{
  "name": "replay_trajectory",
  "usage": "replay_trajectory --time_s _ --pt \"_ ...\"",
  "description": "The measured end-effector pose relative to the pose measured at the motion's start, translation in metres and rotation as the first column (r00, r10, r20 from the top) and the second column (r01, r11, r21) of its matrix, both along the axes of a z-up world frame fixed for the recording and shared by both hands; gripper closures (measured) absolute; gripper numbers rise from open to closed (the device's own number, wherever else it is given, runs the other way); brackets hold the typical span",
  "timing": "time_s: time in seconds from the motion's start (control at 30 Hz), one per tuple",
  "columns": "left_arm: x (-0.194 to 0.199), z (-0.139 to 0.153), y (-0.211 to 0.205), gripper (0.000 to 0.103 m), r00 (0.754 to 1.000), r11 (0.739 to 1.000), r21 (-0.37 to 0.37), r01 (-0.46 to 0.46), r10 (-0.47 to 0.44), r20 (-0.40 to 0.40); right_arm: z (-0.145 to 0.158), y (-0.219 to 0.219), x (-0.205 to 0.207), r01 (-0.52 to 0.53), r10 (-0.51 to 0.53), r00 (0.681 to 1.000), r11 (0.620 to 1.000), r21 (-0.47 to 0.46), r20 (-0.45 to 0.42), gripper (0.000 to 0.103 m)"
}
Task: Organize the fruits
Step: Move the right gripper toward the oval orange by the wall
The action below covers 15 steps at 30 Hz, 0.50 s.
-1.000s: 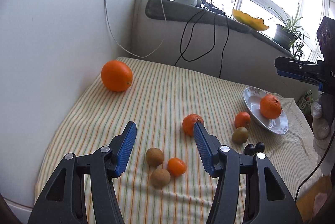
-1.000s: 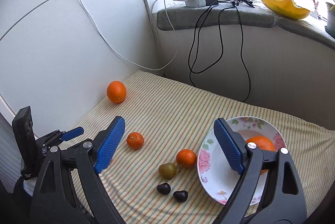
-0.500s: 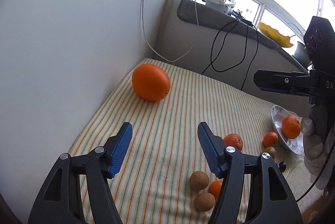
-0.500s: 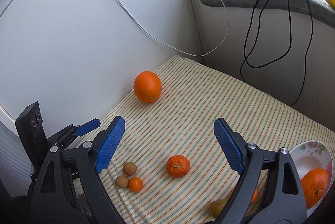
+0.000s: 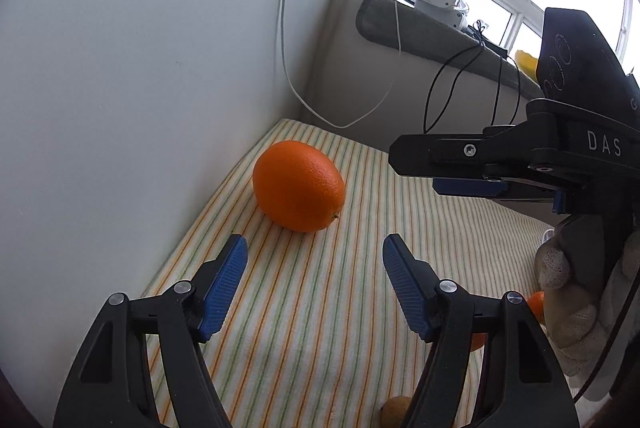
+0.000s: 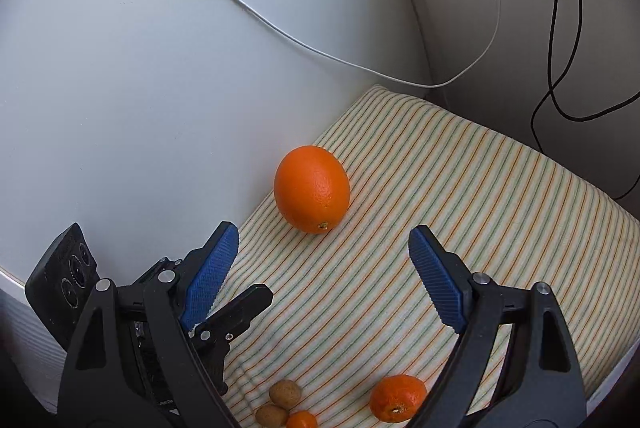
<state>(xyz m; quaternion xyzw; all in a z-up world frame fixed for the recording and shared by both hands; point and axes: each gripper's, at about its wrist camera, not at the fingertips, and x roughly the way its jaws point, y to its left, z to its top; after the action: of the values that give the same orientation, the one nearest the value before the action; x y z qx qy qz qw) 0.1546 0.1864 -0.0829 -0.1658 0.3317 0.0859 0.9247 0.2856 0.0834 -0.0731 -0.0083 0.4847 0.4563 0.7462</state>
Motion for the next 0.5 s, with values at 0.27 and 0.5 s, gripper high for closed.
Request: replay_trajectory --time_s 0.27,0.5 --pt "0.017 -0.011 0.012 0.033 1.0 0.999 -0.03 -0.021 0.021 -0.011 -0.02 0.025 0.016 0.001 0.0 0.999 1.0 0.003 -0.053 0.014" --pt "0.027 -0.015 0.021 0.033 0.999 0.998 -0.059 -0.033 0.032 -0.012 -0.033 0.049 0.024 -0.015 0.015 0.997 1.0 -0.006 -0.078 0.021"
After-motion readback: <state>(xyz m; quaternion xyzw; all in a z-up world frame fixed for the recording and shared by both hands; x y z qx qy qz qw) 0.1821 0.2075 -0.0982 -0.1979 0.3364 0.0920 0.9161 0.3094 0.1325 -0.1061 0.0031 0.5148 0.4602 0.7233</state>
